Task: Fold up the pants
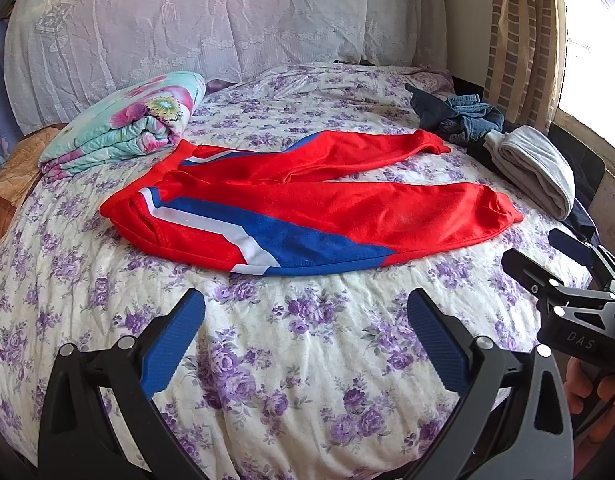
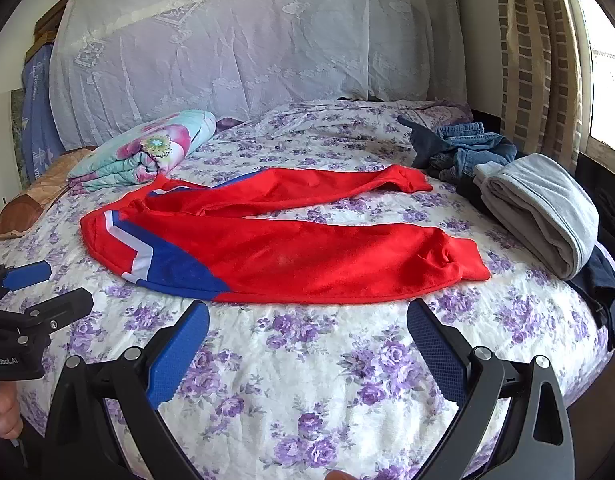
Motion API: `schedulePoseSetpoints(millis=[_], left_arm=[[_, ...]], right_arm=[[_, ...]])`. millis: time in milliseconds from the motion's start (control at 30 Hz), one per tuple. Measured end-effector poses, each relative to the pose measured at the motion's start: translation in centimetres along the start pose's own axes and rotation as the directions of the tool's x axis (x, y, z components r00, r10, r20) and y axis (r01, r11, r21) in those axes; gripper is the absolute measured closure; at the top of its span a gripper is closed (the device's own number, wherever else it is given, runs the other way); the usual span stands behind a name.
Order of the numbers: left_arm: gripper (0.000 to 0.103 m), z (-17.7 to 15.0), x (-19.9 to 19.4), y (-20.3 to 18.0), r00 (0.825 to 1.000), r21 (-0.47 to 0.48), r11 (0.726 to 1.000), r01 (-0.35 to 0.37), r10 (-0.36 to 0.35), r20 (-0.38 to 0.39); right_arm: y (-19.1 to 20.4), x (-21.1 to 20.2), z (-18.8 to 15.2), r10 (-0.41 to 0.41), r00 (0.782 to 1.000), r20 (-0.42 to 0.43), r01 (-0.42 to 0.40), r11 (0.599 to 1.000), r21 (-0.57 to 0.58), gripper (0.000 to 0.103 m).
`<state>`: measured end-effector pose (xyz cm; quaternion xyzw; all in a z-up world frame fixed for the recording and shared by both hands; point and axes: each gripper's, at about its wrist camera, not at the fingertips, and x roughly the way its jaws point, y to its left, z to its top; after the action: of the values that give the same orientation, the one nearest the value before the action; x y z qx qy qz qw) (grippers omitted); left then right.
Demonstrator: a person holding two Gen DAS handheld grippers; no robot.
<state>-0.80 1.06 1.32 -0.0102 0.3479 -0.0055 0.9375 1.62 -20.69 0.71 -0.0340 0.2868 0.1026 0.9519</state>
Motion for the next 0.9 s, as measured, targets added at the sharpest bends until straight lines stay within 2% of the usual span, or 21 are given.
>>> schedulePoseSetpoints(millis=[333,533,633,733,833,900], left_arm=[[0.004,-0.2,1.2,0.7,1.0,-0.013,1.0,0.007,-0.008,-0.026],[0.004,-1.0,2.7,2.4,0.997,-0.039,0.999,0.003,-0.006,-0.074],[0.004,-1.4,3.4,5.4,0.995,-0.094,0.995,-0.017,0.008,-0.1],[0.004,-1.3,3.7,9.9,0.993,-0.176,0.983,-0.043,0.023,-0.118],[0.004,0.0,3.6,15.2,0.993,-0.242,0.966,-0.088,0.065,-0.101],[0.004,1.5,3.7,18.1,0.992,-0.251,0.962,-0.109,0.091,-0.083]], right_arm=[[0.4,0.7,-0.1,-0.006,1.0,-0.019,0.006,1.0,-0.014,0.003],[0.9,1.9,-0.5,-0.008,0.999,-0.048,0.006,1.0,-0.024,0.003],[1.6,2.8,-0.6,0.002,0.997,-0.072,-0.006,0.999,-0.047,0.003],[3.0,3.9,-0.4,0.043,0.995,-0.093,-0.051,0.995,-0.083,0.003],[5.4,4.9,0.0,0.078,0.992,-0.102,-0.092,0.986,-0.137,0.003],[7.4,5.6,0.3,0.11,0.989,-0.102,-0.126,0.976,-0.177,0.003]])
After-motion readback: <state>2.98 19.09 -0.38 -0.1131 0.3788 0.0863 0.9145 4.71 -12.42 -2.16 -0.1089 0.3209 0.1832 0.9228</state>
